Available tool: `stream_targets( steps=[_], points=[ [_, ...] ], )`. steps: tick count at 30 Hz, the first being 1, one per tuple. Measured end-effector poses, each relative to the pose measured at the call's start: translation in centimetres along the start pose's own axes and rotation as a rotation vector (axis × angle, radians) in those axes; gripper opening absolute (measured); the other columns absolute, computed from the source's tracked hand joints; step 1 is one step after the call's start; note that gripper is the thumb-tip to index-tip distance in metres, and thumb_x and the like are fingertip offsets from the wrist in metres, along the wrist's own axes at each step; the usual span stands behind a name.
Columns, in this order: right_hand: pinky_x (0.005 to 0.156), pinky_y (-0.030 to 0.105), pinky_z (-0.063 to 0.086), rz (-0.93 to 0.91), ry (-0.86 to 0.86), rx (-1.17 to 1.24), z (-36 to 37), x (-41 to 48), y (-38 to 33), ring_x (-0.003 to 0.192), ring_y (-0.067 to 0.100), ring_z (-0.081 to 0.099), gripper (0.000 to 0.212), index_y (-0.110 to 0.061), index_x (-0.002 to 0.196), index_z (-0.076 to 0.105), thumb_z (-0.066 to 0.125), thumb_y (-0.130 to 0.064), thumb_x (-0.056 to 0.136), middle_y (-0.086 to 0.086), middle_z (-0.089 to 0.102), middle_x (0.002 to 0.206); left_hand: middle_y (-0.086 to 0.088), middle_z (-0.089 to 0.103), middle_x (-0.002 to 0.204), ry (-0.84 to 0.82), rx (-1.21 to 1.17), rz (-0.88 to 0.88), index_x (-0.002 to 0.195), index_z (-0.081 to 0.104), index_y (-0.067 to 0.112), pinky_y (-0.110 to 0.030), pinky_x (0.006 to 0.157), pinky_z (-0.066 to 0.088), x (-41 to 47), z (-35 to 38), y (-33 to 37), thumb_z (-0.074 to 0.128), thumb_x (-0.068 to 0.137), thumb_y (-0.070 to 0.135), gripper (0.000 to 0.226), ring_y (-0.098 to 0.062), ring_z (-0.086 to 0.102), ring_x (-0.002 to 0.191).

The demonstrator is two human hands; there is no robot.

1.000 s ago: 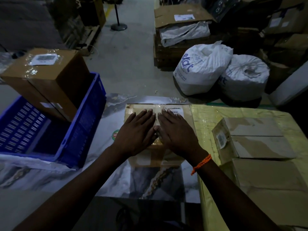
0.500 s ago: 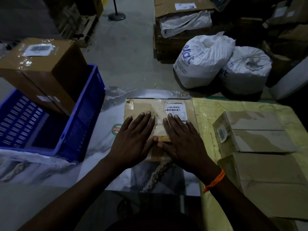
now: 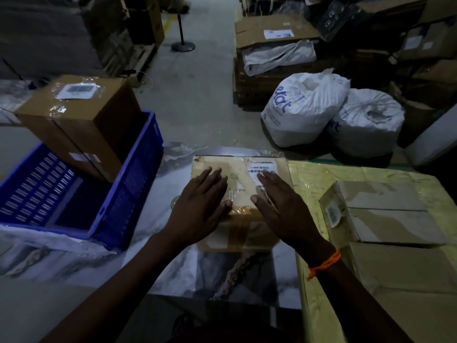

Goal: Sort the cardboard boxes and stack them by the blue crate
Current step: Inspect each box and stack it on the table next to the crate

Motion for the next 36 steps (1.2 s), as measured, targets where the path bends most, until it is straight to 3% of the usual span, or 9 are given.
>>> stream_targets(
  steps=[7, 12, 16, 19, 22, 25, 28, 32, 36],
  points=[
    [0.117, 0.034, 0.028, 0.073, 0.175, 0.038, -1.5, -0.3, 1.5, 0.149, 0.025, 0.038, 0.058, -0.010, 0.147, 0.054, 0.059, -0.035, 0.096, 0.011, 0.047, 0.158, -0.007, 0.026, 0.167, -0.051, 0.056, -0.072, 0.157, 0.036, 0.018, -0.045, 0.124, 0.022, 0.3, 0.4, -0.2, 0.019, 0.101, 0.062, 0.074, -0.025, 0.016, 0.156],
    [0.118, 0.036, 0.035, 0.134, 0.198, 0.069, -2.1, 0.7, 2.3, 0.146, 0.025, 0.041, 0.055, -0.012, 0.148, 0.053, 0.071, -0.026, 0.097, 0.011, 0.046, 0.158, -0.011, 0.016, 0.169, -0.073, 0.006, -0.158, 0.160, 0.028, 0.017, -0.046, 0.124, 0.015, 1.1, -0.3, -0.3, 0.021, 0.095, 0.067, 0.083, -0.029, 0.007, 0.157],
    [0.104, 0.012, 0.034, 0.315, 0.143, 0.208, -3.0, 3.0, 3.4, 0.141, 0.021, 0.044, 0.066, -0.016, 0.154, 0.044, 0.070, -0.035, 0.097, 0.011, 0.042, 0.159, -0.012, 0.032, 0.161, -0.060, -0.189, -0.400, 0.155, 0.031, 0.020, -0.056, 0.117, 0.035, 2.9, -0.4, -4.0, 0.043, 0.090, 0.071, 0.083, -0.034, 0.030, 0.148],
    [0.112, 0.041, 0.044, 0.479, 0.051, 0.280, -2.9, 4.6, 4.8, 0.140, 0.031, 0.048, 0.077, -0.023, 0.157, 0.038, 0.068, -0.053, 0.094, 0.010, 0.044, 0.158, -0.007, 0.055, 0.137, -0.080, -0.366, -0.447, 0.141, 0.043, 0.020, -0.051, 0.096, 0.055, 3.7, 0.1, -5.8, 0.046, 0.080, 0.082, 0.087, -0.023, 0.058, 0.121],
    [0.106, 0.050, 0.051, 0.572, 0.006, 0.456, -2.2, 4.8, 5.8, 0.128, 0.028, 0.060, 0.074, -0.029, 0.150, 0.047, 0.068, -0.064, 0.087, 0.005, 0.058, 0.147, 0.004, 0.063, 0.122, -0.035, -0.467, -0.388, 0.132, 0.048, 0.025, -0.048, 0.091, 0.058, 3.6, -0.4, -5.0, 0.061, 0.088, 0.059, 0.058, -0.014, 0.065, 0.109],
    [0.093, 0.037, 0.057, 0.547, -0.019, 0.551, -1.1, 4.2, 5.6, 0.111, 0.019, 0.068, 0.040, -0.029, 0.131, 0.057, 0.068, -0.046, 0.096, -0.002, 0.069, 0.123, 0.011, 0.058, 0.132, 0.000, -0.505, -0.400, 0.150, 0.037, 0.028, -0.046, 0.099, 0.054, 3.2, -0.2, -4.8, 0.064, 0.095, 0.050, 0.066, -0.011, 0.062, 0.115],
    [0.078, 0.022, 0.051, 0.496, -0.003, 0.557, -0.8, 3.7, 5.5, 0.108, 0.014, 0.066, 0.036, -0.033, 0.130, 0.054, 0.067, -0.043, 0.098, -0.004, 0.068, 0.123, 0.003, 0.052, 0.149, 0.033, -0.528, -0.428, 0.160, 0.021, 0.029, -0.048, 0.107, 0.049, 2.7, 0.1, -4.6, 0.063, 0.093, 0.058, 0.084, -0.019, 0.056, 0.129],
    [0.091, 0.040, 0.058, 0.460, 0.094, 0.546, -2.8, 3.4, 5.9, 0.106, 0.011, 0.069, 0.050, -0.038, 0.137, 0.054, 0.068, -0.056, 0.093, -0.008, 0.070, 0.123, 0.001, 0.050, 0.150, 0.128, -0.552, -0.348, 0.155, 0.021, 0.040, -0.047, 0.108, 0.049, 3.0, -0.6, -3.2, 0.066, 0.091, 0.057, 0.081, -0.016, 0.053, 0.129],
    [0.102, 0.044, 0.055, 0.385, 0.239, 0.586, -4.5, 3.2, 6.1, 0.107, -0.004, 0.066, 0.055, -0.035, 0.135, 0.053, 0.073, -0.057, 0.088, -0.016, 0.070, 0.117, 0.001, 0.035, 0.162, 0.278, -0.583, -0.290, 0.163, 0.012, 0.029, -0.040, 0.112, 0.043, 3.1, -1.8, -3.4, 0.072, 0.082, 0.057, 0.104, -0.004, 0.037, 0.139]
  ],
)
Point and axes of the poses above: each hand's wrist, its own x-axis towards the middle knuckle, its own z-axis out of the palm, y = z × x, the point moved 6 cm from there along x, towards the middle knuckle
